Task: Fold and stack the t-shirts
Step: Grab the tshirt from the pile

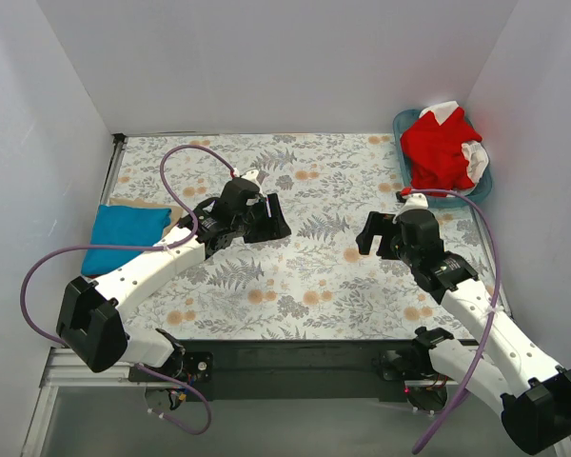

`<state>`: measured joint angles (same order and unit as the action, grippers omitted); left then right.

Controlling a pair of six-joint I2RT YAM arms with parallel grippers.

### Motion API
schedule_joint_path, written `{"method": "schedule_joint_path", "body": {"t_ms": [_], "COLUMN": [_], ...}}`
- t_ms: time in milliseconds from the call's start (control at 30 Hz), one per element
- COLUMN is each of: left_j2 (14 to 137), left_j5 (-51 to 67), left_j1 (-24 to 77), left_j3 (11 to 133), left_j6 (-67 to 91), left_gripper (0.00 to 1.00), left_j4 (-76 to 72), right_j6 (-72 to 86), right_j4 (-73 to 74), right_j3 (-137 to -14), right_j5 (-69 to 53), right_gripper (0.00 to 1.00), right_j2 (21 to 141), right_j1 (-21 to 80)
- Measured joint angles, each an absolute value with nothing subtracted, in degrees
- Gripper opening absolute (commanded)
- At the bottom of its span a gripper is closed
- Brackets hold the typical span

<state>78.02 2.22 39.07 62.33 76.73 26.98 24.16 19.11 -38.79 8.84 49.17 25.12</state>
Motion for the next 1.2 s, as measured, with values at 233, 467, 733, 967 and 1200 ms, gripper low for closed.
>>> {"method": "schedule_joint_path", "body": {"t_ms": [233,467,733,967,1200], "left_j2": [78.0,78.0,75.0,73.6,73.6], "left_j5": [2.5,2.6,4.0,4.4,4.4], "left_j1": [39.1,39.1,39.1,39.1,39.1], "left_j3": [62.8,63.6,64.0,64.6,65.4], "left_j6": [76.6,76.6,76.9,77.1,76.9], "left_gripper": [0.57,0.57,0.57,0.57,0.57], "left_j4": [27.2,29.2,31.1,31.5,31.9], "right_j6": [23.9,22.2,22.2,22.6,22.2], "right_j4": [19.2,17.7,14.4,14.8,14.9], "right_j3": [-41.4,-59.5,-82.0,-86.8,-90.5], "right_j5": [8.2,7.8,9.8,15.2,20.3], "right_gripper": [0.98,0.98,0.96,0.95,0.93], "right_j2": [54.7,76.1,100.6,106.3,111.8], "right_j1": [25.1,18.9,5.5,-2.2,-4.1]}}
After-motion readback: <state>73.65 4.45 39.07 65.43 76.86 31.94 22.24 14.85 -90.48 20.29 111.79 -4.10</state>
